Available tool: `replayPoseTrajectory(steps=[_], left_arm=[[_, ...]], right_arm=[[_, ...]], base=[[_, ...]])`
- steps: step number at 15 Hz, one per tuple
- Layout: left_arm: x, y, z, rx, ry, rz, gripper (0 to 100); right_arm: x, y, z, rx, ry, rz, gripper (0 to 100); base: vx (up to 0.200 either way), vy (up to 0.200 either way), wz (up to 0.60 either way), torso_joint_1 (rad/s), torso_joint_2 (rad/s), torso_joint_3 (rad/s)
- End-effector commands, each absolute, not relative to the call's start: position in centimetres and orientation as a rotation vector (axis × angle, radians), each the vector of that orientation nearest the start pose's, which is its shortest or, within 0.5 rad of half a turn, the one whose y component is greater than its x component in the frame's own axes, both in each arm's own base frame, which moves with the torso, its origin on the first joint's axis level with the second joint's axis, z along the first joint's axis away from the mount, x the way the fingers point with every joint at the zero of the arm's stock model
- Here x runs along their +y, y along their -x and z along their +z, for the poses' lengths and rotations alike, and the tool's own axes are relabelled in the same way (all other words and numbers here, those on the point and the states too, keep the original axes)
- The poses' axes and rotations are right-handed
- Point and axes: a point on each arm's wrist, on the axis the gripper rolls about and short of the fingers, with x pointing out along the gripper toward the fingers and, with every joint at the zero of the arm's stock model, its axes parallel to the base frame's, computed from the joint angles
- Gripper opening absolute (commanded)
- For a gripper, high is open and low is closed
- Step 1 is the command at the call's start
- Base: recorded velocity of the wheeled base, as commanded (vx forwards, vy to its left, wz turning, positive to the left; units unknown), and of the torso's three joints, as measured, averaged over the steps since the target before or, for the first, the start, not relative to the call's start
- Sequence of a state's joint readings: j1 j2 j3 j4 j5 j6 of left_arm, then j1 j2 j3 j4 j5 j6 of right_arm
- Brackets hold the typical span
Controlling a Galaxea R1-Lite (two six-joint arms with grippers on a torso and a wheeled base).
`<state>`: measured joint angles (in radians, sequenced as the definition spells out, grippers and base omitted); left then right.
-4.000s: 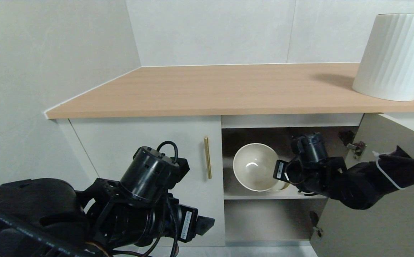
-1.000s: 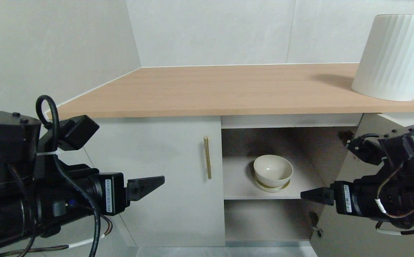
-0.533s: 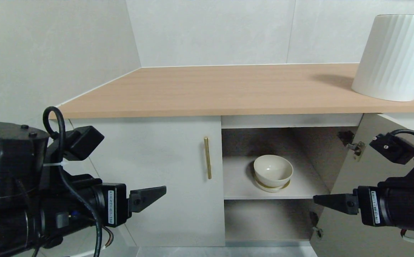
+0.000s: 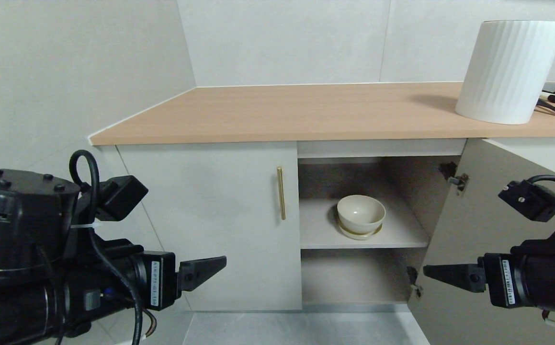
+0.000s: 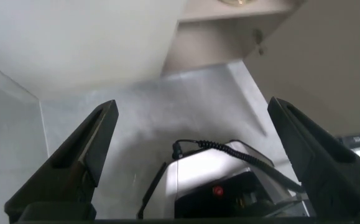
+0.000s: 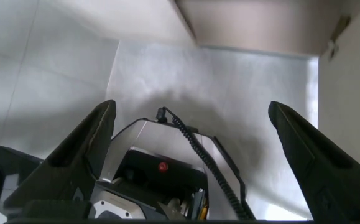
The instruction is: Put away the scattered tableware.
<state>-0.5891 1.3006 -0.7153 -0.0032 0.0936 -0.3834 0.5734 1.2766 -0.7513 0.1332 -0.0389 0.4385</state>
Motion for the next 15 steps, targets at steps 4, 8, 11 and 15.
replayPoseTrajectory(steps=[4,8,11,15], left_arm=[[-10.64,-16.19,19.7,0.645,0.165,-0.367,100],[-10.68,-16.2,19.56,0.65,0.16,-0.368,100],[-10.67,-16.19,19.52,0.652,0.16,-0.367,100],[-10.7,-16.17,19.52,0.652,0.158,-0.369,100]], right_arm=[[9.99,-15.62,19.84,0.747,-0.2,0.363,100],[9.94,-15.54,19.71,0.749,-0.185,0.367,100],[9.94,-15.54,19.71,0.749,-0.185,0.367,100],[9.83,-15.38,19.85,0.741,-0.18,0.37,100]], base=[[-0.2,0.0,0.0,0.002,0.0,0.005],[-0.2,0.0,0.0,0.001,0.0,0.001],[-0.133,0.0,0.0,0.006,0.0,0.0],[0.0,0.0,0.0,0.0,0.0,0.0]])
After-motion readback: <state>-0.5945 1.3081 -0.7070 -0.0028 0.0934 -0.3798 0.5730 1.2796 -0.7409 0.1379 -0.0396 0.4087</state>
